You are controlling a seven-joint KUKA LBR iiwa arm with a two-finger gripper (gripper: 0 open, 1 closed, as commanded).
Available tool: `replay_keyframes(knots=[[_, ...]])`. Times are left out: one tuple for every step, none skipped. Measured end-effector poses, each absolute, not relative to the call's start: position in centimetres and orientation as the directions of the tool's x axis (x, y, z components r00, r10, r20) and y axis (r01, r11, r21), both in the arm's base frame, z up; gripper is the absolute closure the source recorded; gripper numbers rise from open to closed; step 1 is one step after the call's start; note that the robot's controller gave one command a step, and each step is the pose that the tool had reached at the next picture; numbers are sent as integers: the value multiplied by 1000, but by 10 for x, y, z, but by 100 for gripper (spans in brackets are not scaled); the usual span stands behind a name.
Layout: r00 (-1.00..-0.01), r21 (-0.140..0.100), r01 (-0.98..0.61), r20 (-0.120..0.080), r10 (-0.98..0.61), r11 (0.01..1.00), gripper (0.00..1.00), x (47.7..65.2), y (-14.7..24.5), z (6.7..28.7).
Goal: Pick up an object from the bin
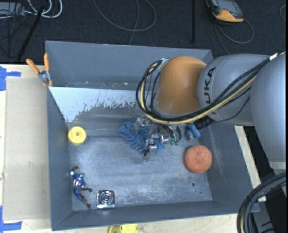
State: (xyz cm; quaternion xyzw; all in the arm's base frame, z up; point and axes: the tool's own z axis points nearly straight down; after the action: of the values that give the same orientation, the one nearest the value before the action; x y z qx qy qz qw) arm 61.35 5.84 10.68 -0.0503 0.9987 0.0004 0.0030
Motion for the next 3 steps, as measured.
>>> replay_keyframes(knots=[[-998, 1, -63, -2, -63, 998, 100, 620, 64, 91], [-999, 1, -50, -2, -50, 999, 100, 622, 69, 108], [-999, 1, -49, -2, -49, 999, 100, 622, 69, 108]])
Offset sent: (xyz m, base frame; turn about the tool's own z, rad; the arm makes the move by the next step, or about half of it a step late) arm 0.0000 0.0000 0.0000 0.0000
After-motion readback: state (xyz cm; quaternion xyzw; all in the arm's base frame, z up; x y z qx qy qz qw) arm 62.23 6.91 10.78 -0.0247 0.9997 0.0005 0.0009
